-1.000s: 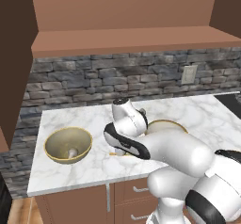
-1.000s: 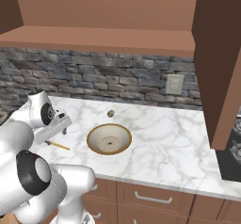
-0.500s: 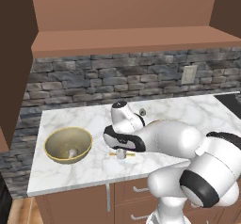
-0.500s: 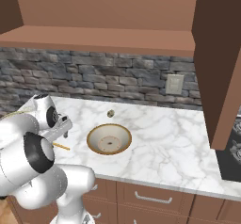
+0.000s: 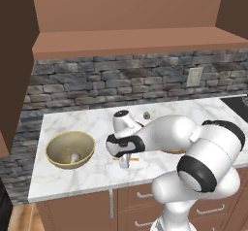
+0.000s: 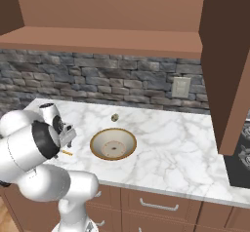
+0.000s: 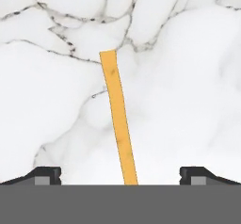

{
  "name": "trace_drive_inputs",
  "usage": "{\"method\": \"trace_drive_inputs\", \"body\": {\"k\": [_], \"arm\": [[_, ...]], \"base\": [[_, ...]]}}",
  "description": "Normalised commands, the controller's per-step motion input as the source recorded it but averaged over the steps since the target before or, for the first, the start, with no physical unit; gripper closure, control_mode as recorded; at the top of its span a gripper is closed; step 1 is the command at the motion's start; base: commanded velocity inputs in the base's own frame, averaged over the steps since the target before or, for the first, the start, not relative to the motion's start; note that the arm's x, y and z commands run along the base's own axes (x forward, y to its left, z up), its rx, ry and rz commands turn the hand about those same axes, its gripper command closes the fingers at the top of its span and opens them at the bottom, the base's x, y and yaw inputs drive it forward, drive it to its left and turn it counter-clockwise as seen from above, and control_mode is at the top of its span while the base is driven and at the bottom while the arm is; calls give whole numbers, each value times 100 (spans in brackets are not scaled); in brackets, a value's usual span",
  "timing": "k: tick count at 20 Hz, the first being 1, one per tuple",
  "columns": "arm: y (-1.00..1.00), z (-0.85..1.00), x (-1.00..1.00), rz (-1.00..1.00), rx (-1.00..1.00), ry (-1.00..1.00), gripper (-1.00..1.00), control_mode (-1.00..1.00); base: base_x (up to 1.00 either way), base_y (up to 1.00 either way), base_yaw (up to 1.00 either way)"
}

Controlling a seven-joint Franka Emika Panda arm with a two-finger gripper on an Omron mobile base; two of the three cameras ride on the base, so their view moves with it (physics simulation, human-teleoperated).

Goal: Pick both bowls and place them on the counter. Then place the mushroom in one bowl and place the cream cheese stick in the other bowl.

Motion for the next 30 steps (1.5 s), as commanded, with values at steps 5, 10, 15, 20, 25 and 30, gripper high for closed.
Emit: {"method": "trace_drive_inputs", "body": {"k": [5,10,15,20,25,30], "arm": [[2,-33,30,6,0,0,-100,-100],[6,-35,23,6,0,1,-100,-100],[4,-44,1,5,0,0,-100,-100],[3,-47,-21,2,0,-3,-100,-100],[9,-47,-10,1,0,-2,-100,-100],[10,-51,-2,0,0,-1,100,-100]], "base": [[0,0,0],[0,0,0],[0,0,0],[0,0,0],[0,0,0],[0,0,0]]}}
